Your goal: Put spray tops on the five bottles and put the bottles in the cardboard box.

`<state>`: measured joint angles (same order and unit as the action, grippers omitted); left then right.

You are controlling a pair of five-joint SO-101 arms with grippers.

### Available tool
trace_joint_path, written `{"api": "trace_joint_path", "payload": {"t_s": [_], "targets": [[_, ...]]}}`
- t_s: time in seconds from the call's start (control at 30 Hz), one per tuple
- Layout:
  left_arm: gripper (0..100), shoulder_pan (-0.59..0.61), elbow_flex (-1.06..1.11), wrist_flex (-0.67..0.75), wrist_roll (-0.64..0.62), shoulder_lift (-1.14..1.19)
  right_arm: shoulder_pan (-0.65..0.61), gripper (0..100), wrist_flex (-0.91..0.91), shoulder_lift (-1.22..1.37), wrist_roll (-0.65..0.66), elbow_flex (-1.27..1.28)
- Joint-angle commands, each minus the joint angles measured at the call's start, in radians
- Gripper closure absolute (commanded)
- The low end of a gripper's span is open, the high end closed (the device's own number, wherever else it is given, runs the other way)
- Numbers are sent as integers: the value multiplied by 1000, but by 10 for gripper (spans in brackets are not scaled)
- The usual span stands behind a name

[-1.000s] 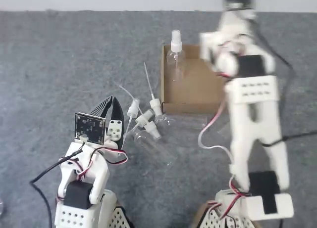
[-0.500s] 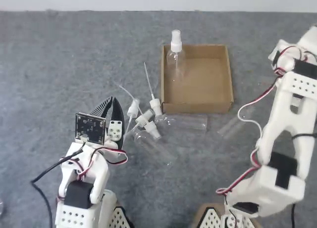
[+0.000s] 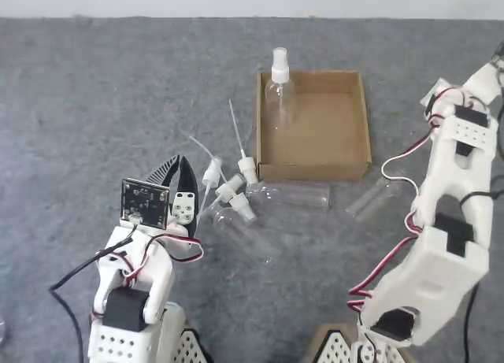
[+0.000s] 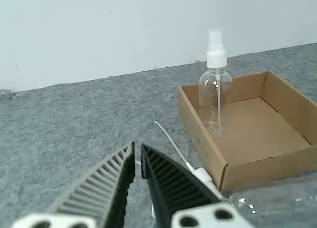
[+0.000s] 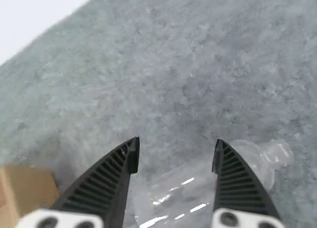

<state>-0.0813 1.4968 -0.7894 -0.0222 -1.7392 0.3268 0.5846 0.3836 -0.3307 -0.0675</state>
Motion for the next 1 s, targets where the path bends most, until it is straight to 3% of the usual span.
{"api": "trace_joint_path", "payload": {"t_s": [0.0,0.27,0.57,0.73,0.97], "targets": [[989,-3,-8,2,-9,3,25,801,-19,21,-14,-14],[989,-3,-7,2,-9,2,56,802,7,116,-8,-8],[989,-3,-7,2,-9,2,104,800,200,105,164,-14],[989,-5,-7,2,-9,2,101,800,302,-24,270,-14],[989,-5,-7,2,-9,2,5,800,450,-260,450,-6]]}}
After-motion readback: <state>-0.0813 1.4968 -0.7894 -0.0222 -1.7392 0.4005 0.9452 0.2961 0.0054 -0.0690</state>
